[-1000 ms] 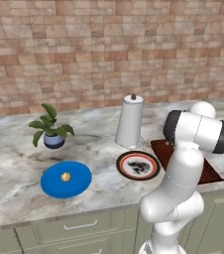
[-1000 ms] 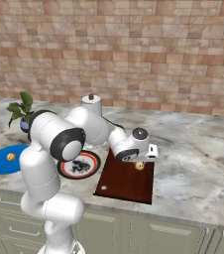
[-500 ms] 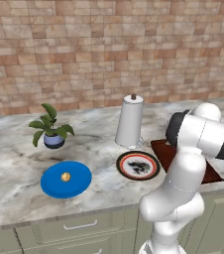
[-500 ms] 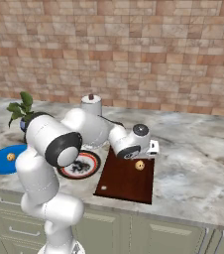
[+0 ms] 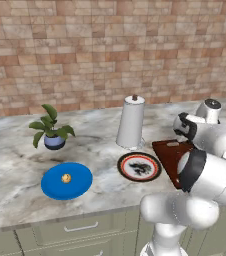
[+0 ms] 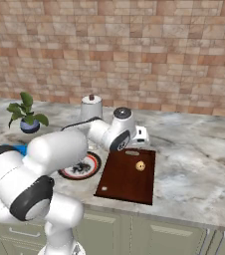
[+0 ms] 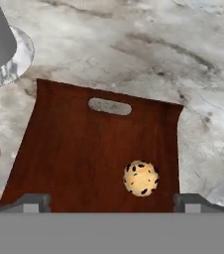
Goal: Move the dessert items from the plate to the tray.
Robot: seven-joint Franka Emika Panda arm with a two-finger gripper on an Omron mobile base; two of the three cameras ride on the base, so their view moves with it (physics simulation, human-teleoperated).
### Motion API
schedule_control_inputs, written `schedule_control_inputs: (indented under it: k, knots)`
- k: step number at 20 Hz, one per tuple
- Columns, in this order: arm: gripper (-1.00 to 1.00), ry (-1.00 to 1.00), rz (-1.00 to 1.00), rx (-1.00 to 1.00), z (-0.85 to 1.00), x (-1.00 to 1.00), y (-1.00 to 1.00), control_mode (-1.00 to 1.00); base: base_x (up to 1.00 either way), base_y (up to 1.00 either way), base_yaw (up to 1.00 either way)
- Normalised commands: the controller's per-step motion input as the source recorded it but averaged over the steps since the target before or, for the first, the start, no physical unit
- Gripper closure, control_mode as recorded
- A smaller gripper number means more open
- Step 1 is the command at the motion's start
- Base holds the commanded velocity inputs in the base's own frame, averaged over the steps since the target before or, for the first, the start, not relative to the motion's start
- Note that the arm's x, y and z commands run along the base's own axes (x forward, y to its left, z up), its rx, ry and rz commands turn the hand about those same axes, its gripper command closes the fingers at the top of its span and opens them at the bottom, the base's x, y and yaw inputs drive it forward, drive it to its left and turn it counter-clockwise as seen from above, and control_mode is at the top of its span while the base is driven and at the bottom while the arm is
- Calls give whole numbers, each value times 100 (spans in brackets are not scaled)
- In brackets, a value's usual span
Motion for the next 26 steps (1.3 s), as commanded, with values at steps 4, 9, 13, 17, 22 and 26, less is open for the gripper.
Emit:
schedule_control_inputs:
  k: [4, 9, 13, 17, 22, 26]
  knots:
    - [-100, 0, -17, 0, 97, -71, 92, -100, 0, 0, 0]
    - [-100, 0, -34, 23, 60, -61, 44, -100, 0, 0, 0]
    - [-100, 0, -12, 19, 47, -98, 78, -100, 0, 0, 0]
    - [-100, 0, -2, 7, 40, -81, 99, -100, 0, 0, 0]
    - [-100, 0, 3, 0, 26, -40, 100, -100, 0, 0, 0]
    - [-100, 0, 14, -2, 0, 0, 100, -100, 0, 0, 0]
